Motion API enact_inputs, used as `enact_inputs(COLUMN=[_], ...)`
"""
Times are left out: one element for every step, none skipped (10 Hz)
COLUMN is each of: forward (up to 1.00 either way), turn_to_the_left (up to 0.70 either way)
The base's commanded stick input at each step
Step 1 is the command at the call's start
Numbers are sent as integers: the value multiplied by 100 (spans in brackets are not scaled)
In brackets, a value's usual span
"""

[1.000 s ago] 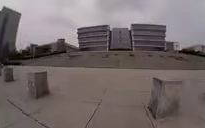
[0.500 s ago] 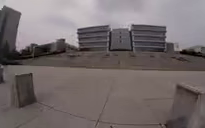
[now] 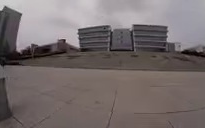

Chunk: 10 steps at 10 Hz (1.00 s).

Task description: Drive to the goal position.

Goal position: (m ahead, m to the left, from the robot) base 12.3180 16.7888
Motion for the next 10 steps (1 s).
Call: enact_inputs(forward=[100,100,100,100,100,100,100,100,100,100], turn_to_the_left=[0,11,37,0,0,0,0,0,0,0])
